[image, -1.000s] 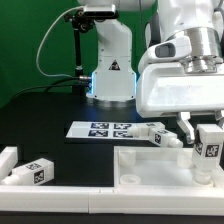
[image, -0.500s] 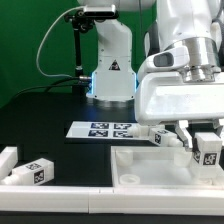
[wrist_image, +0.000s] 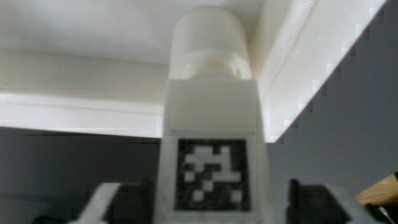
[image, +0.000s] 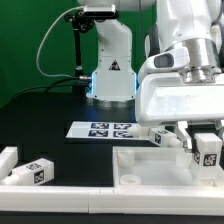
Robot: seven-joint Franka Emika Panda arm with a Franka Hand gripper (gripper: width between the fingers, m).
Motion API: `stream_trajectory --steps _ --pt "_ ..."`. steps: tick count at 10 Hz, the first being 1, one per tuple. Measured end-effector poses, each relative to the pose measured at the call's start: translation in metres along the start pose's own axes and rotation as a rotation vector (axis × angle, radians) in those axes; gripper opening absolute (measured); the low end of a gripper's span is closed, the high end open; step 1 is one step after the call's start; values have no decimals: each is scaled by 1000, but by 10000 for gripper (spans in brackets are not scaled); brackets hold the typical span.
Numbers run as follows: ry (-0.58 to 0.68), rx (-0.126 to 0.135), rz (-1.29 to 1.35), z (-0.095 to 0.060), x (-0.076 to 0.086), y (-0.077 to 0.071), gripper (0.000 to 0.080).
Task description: Assemble one leg
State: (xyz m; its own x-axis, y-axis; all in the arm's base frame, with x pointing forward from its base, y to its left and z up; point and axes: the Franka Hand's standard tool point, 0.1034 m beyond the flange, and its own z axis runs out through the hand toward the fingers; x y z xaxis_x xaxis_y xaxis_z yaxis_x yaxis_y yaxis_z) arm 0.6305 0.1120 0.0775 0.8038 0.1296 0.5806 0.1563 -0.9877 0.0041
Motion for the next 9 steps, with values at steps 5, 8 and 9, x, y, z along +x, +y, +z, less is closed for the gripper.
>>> stream_trajectory --steps 5,8,9 --pt "-276 46 96 3 12 1 647" --pt "-525 85 132 6 13 -5 649" --pt "-581 95 130 8 13 -6 649"
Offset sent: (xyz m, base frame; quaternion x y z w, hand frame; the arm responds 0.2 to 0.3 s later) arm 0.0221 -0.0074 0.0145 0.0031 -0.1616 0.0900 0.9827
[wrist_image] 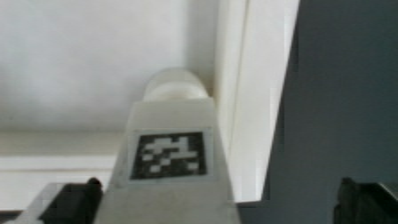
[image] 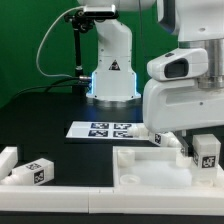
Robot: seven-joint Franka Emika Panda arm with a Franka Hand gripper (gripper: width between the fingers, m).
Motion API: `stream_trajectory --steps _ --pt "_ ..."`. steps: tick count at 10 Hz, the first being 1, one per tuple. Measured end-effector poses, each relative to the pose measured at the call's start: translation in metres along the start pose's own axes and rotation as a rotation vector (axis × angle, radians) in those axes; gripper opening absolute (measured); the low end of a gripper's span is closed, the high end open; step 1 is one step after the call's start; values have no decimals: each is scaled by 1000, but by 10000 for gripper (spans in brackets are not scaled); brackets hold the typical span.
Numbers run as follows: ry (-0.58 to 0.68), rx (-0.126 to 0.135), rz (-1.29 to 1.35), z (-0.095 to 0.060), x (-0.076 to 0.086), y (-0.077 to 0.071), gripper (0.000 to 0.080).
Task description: Assemble one leg
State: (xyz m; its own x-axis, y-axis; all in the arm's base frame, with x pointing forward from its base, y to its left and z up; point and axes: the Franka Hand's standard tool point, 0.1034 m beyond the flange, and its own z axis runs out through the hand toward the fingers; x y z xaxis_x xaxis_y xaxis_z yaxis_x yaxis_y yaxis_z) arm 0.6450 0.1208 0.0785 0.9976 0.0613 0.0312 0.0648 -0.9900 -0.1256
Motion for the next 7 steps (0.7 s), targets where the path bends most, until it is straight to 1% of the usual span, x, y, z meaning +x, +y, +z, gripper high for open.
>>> stream_trajectory --steps 2,3,4,5,6,7 --pt "-6 -1 7 1 -1 2 649" --pt "-6 -1 31 1 -1 2 557" --pt "-6 0 59 1 -1 1 557" --pt "-6 -2 116 1 -1 2 388" --pt "-5 -9 175 0 -1 8 295" --pt "21 -11 266 1 -1 9 294"
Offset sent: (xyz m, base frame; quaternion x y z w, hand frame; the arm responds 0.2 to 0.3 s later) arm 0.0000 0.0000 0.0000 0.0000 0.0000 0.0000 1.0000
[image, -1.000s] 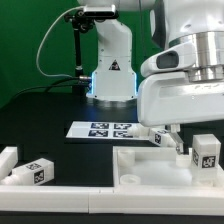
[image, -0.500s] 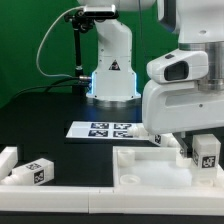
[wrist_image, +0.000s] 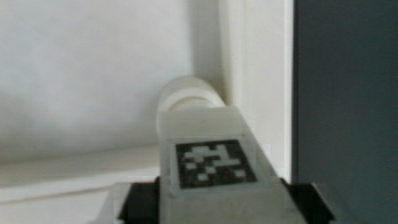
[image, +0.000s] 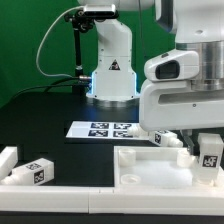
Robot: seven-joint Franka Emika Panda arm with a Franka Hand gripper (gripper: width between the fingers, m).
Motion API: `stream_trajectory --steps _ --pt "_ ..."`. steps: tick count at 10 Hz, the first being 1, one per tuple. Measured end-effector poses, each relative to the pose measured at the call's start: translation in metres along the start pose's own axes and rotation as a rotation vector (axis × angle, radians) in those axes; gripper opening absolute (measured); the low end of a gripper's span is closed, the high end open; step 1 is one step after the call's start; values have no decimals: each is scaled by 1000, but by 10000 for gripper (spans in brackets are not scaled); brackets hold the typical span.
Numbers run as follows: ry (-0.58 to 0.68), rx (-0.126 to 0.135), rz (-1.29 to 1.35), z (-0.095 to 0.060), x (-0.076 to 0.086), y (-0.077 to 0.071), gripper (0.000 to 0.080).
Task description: Assemble one leg
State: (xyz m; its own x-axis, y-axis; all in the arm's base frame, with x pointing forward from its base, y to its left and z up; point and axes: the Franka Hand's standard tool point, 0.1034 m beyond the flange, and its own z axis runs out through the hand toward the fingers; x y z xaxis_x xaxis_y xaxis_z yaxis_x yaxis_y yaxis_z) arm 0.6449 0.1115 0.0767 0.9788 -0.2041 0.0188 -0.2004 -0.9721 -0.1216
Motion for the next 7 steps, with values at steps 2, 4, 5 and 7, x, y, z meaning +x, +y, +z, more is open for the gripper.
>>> stream_trajectory --steps 2,4,5,7 --pt "46 5 228 2 -12 2 292" --pt "41 50 570 4 -12 1 292" --pt "30 80 708 4 -10 1 291" --pt "15 117 843 4 -8 3 291"
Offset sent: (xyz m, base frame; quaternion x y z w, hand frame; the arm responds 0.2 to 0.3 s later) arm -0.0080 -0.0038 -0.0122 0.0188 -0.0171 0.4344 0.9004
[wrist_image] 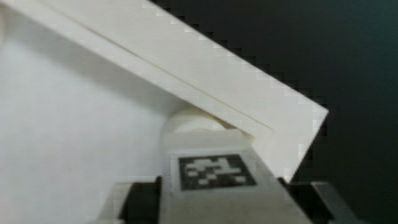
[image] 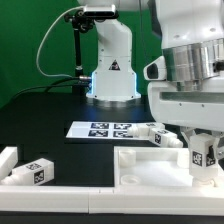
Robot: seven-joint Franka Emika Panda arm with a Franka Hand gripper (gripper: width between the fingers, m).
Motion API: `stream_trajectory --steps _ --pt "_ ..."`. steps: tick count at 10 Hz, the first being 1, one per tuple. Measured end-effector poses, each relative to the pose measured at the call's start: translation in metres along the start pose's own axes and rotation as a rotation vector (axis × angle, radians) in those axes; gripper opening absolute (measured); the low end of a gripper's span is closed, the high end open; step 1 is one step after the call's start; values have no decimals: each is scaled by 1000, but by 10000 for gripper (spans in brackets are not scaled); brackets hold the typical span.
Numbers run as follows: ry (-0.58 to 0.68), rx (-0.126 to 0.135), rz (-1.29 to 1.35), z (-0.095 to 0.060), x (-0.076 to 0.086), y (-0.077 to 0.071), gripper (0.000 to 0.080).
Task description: Assemble one leg
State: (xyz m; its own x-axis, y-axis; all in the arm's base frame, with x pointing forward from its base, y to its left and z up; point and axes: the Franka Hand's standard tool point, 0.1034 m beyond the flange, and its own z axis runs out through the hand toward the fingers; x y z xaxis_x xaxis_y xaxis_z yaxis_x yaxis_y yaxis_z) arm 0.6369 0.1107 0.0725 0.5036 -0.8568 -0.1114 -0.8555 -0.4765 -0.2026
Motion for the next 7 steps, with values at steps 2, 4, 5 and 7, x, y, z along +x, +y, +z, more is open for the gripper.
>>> stream_trajectory --steps 2,4,5,7 --pt "2 -4 -57 1 -2 0 415" --pt "12 -47 -402 -1 -5 -2 619" --pt "18 -72 -566 -5 -7 -4 619" --pt "17 -72 -668 -5 -6 -1 644"
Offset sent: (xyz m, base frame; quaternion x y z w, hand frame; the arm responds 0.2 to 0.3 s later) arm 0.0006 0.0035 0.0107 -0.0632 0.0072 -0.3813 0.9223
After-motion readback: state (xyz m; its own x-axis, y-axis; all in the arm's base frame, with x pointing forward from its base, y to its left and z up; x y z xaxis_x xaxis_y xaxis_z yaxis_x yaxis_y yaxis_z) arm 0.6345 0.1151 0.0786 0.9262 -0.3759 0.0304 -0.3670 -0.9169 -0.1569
